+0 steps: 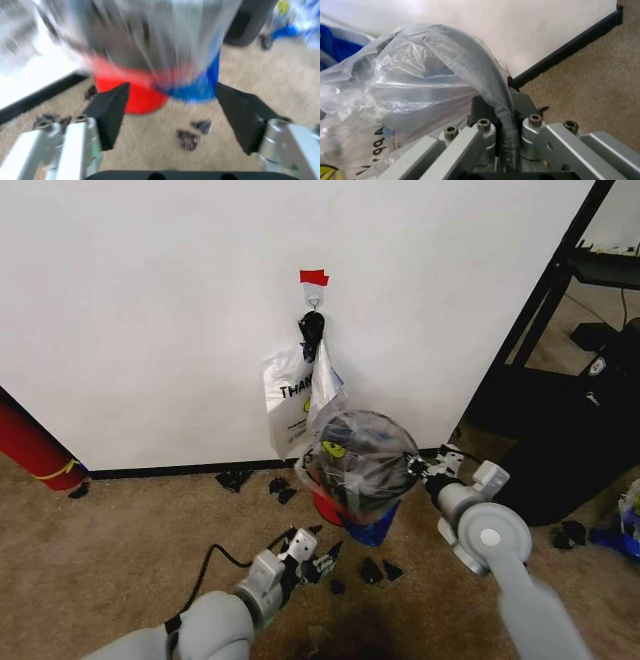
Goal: Pick up the garbage bag from the wall and place it over the trash bin.
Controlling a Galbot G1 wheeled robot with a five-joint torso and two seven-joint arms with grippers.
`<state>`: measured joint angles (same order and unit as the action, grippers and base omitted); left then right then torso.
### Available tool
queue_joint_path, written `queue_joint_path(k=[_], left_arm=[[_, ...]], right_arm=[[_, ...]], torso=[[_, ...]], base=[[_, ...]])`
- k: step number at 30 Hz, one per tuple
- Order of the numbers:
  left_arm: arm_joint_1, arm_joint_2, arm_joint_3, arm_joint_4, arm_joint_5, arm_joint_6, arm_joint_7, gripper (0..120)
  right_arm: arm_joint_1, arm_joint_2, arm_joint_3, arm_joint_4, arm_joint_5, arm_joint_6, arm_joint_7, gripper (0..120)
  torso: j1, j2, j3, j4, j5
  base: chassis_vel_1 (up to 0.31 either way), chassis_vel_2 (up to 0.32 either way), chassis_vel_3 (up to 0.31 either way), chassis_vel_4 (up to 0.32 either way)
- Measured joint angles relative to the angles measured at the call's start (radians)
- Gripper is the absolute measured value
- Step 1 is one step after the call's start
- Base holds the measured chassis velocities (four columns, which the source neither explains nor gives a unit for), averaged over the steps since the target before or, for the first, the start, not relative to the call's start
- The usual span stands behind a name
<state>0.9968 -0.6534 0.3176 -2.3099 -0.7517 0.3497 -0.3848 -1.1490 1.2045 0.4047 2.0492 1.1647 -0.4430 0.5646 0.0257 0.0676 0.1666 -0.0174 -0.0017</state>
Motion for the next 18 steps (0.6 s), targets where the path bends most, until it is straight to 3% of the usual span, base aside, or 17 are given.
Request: queue_joint_path(k=[3,6,9,10,11,14,15,16,18], left_arm=[[-0.011,0.03,-0.042,-0.069,-0.055,0.013,-0.014,78],[-0.042,0.052,-0.11,-0.149,-0.188,0.076,-0.049,65],[-0.108,0.068,-0.178,-0.195,-0.408,0.155,-0.103,53],[-0.108,0.068,-0.178,-0.195,-0.408,0.155,-0.103,53],[-0.187,0.07,-0.183,-0.2,-0.541,0.185,-0.154,47],[-0.318,0.066,-0.161,-0.201,-0.702,0.226,-0.233,37],[-0.397,0.058,-0.143,-0.201,-0.805,0.253,-0.285,32],[-0.397,0.058,-0.143,-0.201,-0.805,0.253,-0.285,32],[-0.489,0.04,-0.119,-0.201,-0.922,0.279,-0.357,22]], right_arm=[[-0.031,0.003,-0.002,0.018,-0.032,0.006,-0.023,1],[-0.063,0.01,-0.016,0.048,-0.067,0.018,-0.04,1],[-0.082,0.024,-0.04,0.062,-0.12,0.036,-0.057,1],[-0.082,0.024,-0.04,0.062,-0.12,0.036,-0.057,1],[-0.088,0.033,-0.058,0.064,-0.164,0.054,-0.066,1],[-0.091,0.042,-0.082,0.064,-0.223,0.068,-0.079,1],[-0.09,0.045,-0.093,0.064,-0.251,0.072,-0.084,1],[-0.09,0.045,-0.093,0.064,-0.251,0.072,-0.084,1],[-0.087,0.049,-0.104,0.064,-0.275,0.074,-0.086,1]], torso=[[0.0,0.0,0.0,0.0002,-0.0004],[0.0,0.0,0.0,-0.0003,-0.0004],[0.0,0.0,0.0,0.0003,-0.0001],[0.0,0.0,0.0,0.0003,-0.0001],[0.0,0.0,0.0,0.0001,-0.0007],[0.0,0.0,0.0,-0.0001,-0.0002],[0.0,0.0,0.0,-0.0004,-0.0002],[0.0,0.0,0.0,-0.0004,-0.0002],[0.0,0.0,0.0,-0.0004,-0.0002]], base=[[0.0,0.0,0.0,0.0],[0.0,0.0,0.0,0.0],[0.0,0.0,0.0,0.0],[0.0,0.0,0.0,0.0],[0.0,0.0,0.0,0.0],[0.0,0.0,0.0,0.0],[0.0,0.0,0.0,0.0],[0.0,0.0,0.0,0.0],[0.0,0.0,0.0,0.0]])
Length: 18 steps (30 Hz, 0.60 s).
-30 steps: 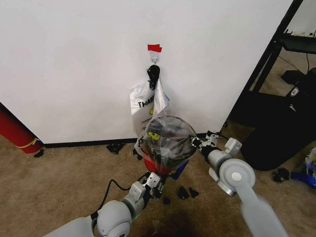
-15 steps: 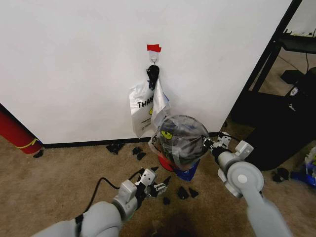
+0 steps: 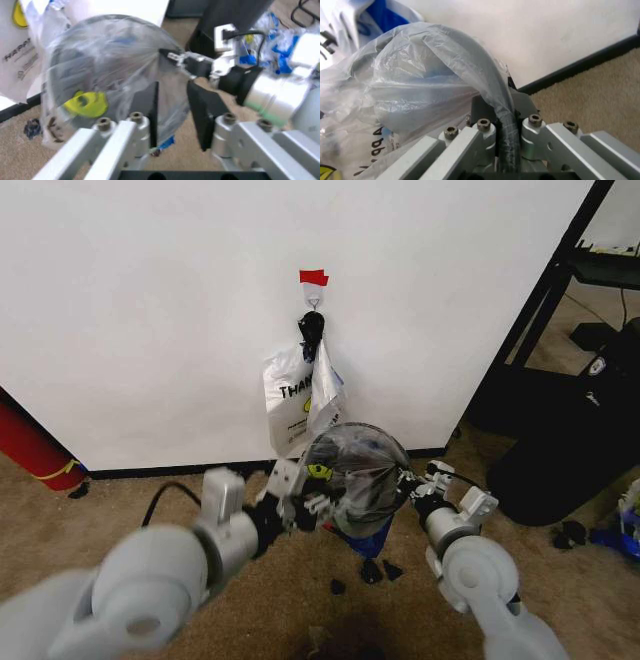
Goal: Pick up the garbage bag from the wall and place it over the trash bin.
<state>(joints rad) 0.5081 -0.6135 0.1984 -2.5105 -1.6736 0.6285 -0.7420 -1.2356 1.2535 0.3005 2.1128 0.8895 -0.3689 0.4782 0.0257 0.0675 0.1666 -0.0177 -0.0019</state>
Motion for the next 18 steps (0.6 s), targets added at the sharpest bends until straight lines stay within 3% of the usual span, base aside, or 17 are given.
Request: queue_joint_path(k=[4,12,18], left_arm=[[-0.125,-0.03,0.033,0.009,-0.138,0.027,-0.098,5],[-0.266,-0.046,0.107,0.044,-0.241,0.043,-0.203,0],[-0.481,-0.12,0.331,0.185,-0.352,0.08,-0.379,0]], right_arm=[[0.006,0.004,-0.017,0.0,-0.031,0.002,-0.001,1],[0.022,0.011,-0.049,-0.004,-0.069,0.007,-0.001,1],[0.022,0.035,-0.084,-0.027,-0.172,0.038,-0.002,1]], torso=[[0.0,0.0,0.0,0.0,-0.0001],[0.0,0.0,0.0,0.0007,0.0002],[0.0,0.0,0.0,0.0004,0.0]], base=[[0.0,0.0,0.0,0.0],[0.0,0.0,0.0,0.0],[0.0,0.0,0.0,0.0]])
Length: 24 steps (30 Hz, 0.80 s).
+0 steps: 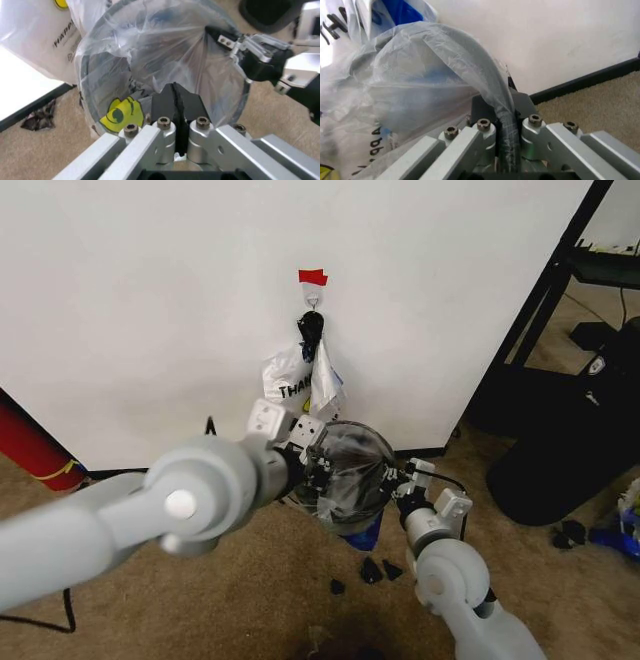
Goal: Pick up the garbage bag from the wall and place it over the trash bin.
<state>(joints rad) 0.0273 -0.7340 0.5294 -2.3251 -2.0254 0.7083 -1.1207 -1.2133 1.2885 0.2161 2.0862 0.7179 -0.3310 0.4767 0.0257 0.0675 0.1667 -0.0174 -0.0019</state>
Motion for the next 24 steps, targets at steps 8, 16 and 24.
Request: queue_joint_path(k=[8,16,24], left_arm=[[-0.099,-0.131,0.211,0.178,-0.007,-0.015,-0.047,0],[-0.091,-0.201,0.273,0.25,0.057,-0.021,-0.065,0],[-0.083,-0.237,0.316,0.334,0.117,-0.02,-0.046,0]], right_arm=[[0.005,0.042,-0.024,-0.033,-0.089,0.034,-0.027,1],[-0.011,0.042,-0.033,-0.03,-0.146,0.076,-0.066,1],[-0.032,0.035,-0.037,-0.021,-0.165,0.095,-0.086,1]], torso=[[0.0,0.0,0.0,0.0,0.0001],[0.0,0.0,0.0,-0.0003,0.0],[0.0,0.0,0.0,0.0,-0.0001]], base=[[0.0,0.0,0.0,0.0],[0.0,0.0,0.0,0.0],[0.0,0.0,0.0,0.0]])
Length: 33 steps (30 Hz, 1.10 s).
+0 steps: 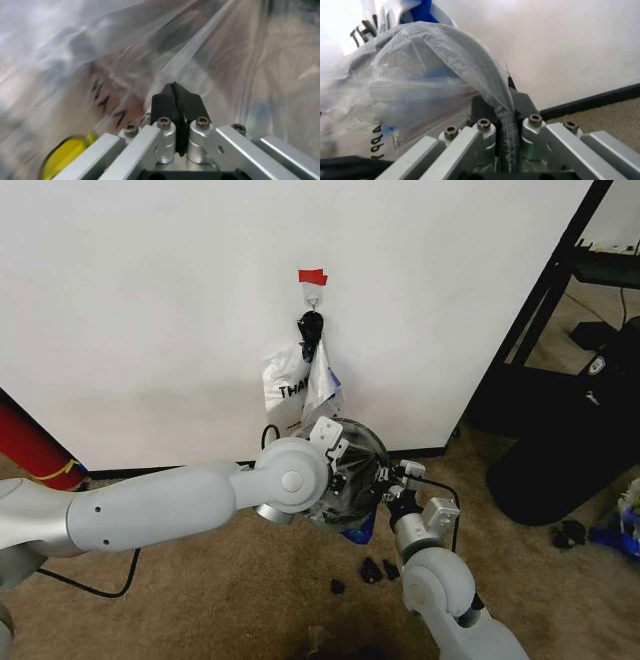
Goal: Pick up the garbage bag from the wall and place it over the trash bin.
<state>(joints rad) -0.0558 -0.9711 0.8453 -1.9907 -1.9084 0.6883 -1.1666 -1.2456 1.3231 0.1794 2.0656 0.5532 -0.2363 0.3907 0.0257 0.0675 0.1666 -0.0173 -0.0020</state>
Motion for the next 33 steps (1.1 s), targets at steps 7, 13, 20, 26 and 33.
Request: queue_joint_path(k=[7,13,20,26,33], left_arm=[[0.01,-0.068,0.023,0.071,0.025,-0.003,0.003,0],[0.022,-0.11,0.044,0.128,0.053,-0.005,0.006,0],[0.038,-0.141,0.06,0.196,0.077,-0.005,0.016,0],[0.061,-0.143,0.066,0.253,0.109,-0.004,0.036,0],[0.075,-0.147,0.067,0.282,0.129,-0.005,0.056,0]], right_arm=[[0.002,0.016,-0.012,0.005,-0.004,-0.001,-0.002,1],[-0.009,0.013,-0.015,0.02,-0.001,-0.004,-0.003,1],[-0.026,-0.006,-0.024,0.047,0.01,-0.003,-0.007,1],[-0.032,-0.012,-0.02,0.067,0.037,-0.006,0.002,1],[-0.039,-0.008,-0.018,0.084,0.061,-0.014,0.011,1]], torso=[[0.0,0.0,0.0,-0.0001,0.0002],[0.0,0.0,0.0,-0.0002,0.0002],[0.0,0.0,0.0,-0.0003,0.0001],[0.0,0.0,0.0,0.0,0.0],[0.0,0.0,0.0,-0.0001,0.0]], base=[[0.0,0.0,0.0,0.0],[0.0,0.0,0.0,0.0],[0.0,0.0,0.0,0.0],[0.0,0.0,0.0,0.0],[0.0,0.0,0.0,0.0]])
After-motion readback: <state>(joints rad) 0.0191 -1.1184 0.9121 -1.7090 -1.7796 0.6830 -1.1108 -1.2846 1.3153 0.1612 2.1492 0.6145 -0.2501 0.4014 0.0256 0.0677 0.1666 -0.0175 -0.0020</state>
